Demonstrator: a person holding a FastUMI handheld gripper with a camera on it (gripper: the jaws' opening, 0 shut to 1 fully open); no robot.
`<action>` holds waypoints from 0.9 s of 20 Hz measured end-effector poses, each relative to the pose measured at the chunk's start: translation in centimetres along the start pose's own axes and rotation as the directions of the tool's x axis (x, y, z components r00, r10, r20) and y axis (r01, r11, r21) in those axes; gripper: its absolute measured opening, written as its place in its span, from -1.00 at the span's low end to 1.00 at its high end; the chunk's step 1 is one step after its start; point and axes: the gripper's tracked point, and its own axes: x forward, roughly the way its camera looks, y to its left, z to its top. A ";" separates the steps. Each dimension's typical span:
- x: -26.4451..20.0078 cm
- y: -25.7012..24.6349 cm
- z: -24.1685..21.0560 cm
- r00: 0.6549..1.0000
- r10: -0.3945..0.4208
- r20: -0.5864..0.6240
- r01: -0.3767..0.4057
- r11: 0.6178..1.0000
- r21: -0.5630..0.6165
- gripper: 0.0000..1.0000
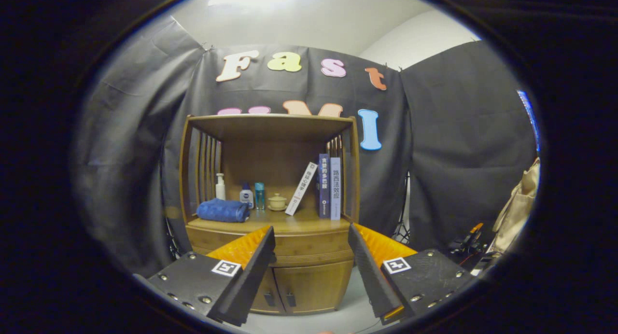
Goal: Pull open the drawer, take out the items inside it, and place them on the countertop above the cabinet.
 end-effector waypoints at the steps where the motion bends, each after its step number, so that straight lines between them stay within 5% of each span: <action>1: 0.6 0.1 -0.4 1.000 -0.009 -0.008 0.009 1.000 -0.011 0.83; 4: 3.4 1.3 -2.2 0.999 -0.019 -0.030 0.018 0.999 -0.032 0.83; 9: 8.9 6.6 -5.8 0.993 0.096 -0.070 -0.095 0.995 0.025 0.84; 16: 16.4 11.8 -16.0 0.948 0.188 -0.256 -0.165 0.980 0.110 0.84; 18: 18.4 12.3 -18.8 0.933 0.181 -0.310 -0.151 0.982 0.117 0.67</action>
